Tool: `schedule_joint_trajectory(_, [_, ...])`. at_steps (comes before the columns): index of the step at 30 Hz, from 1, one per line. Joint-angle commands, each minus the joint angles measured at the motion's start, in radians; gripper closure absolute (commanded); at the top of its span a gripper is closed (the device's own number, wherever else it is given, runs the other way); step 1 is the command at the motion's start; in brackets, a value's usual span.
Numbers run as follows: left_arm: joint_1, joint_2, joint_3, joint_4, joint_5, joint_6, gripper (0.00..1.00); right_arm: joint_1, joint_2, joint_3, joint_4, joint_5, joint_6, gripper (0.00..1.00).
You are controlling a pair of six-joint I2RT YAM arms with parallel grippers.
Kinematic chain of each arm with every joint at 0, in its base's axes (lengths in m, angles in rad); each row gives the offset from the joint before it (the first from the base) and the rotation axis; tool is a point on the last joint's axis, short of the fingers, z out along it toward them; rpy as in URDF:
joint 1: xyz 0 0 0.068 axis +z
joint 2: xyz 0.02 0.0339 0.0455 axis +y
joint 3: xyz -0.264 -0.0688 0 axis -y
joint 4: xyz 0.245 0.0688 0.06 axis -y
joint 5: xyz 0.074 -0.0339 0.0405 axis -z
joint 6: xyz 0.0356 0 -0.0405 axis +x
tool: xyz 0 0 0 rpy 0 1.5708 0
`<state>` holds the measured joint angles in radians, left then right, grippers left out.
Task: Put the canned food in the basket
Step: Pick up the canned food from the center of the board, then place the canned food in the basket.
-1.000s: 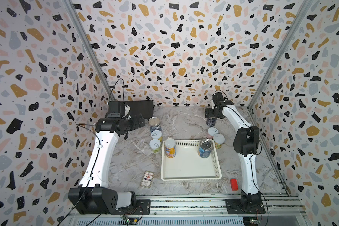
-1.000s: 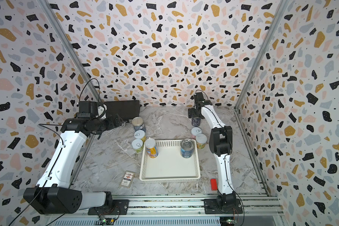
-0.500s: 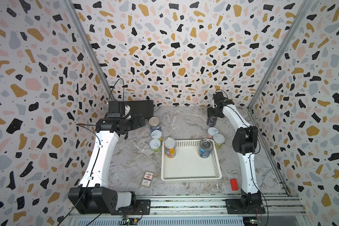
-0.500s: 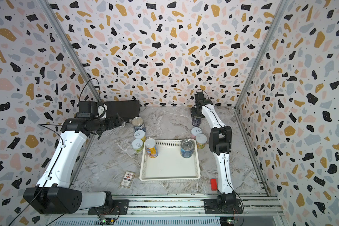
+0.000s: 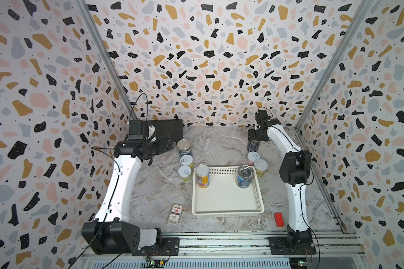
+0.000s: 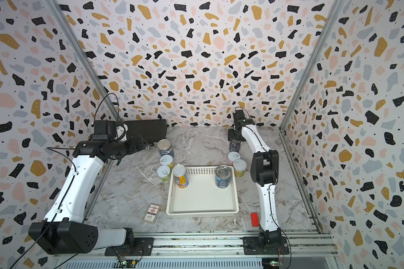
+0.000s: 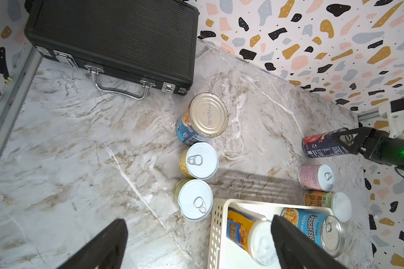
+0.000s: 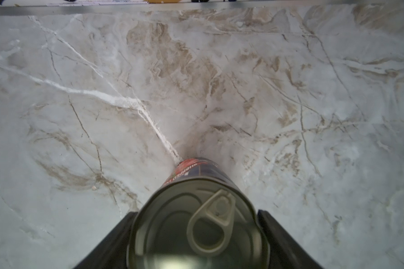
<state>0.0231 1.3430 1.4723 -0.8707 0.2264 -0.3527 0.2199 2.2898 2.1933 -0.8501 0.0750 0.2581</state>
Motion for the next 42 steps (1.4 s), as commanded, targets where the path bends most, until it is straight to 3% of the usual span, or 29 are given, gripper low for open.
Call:
schedule_joint_trajectory(1, [0.005, 0.004, -0.009, 0.029, 0.015, 0.0, 0.0, -0.004, -0.203, -0.018, 0.062, 0.036, 0.035, 0.67])
schedule_joint_trajectory(11, [0.009, 0.004, -0.007, 0.032, 0.034, -0.009, 0.0, 0.032, -0.412, -0.162, 0.095, 0.03, 0.056, 0.7])
schedule_joint_trajectory(18, [0.027, 0.006, -0.014, 0.041, 0.077, -0.021, 0.0, 0.058, -0.581, -0.208, -0.023, 0.053, 0.033, 0.71])
schedule_joint_trajectory(25, [0.028, 0.016, -0.02, 0.046, 0.077, -0.021, 0.0, 0.209, -0.755, -0.29, -0.113, 0.102, 0.024, 0.72])
schedule_joint_trajectory(42, [0.043, 0.024, -0.019, 0.054, 0.088, -0.025, 0.0, 0.456, -1.067, -0.729, -0.007, 0.128, 0.023, 0.74])
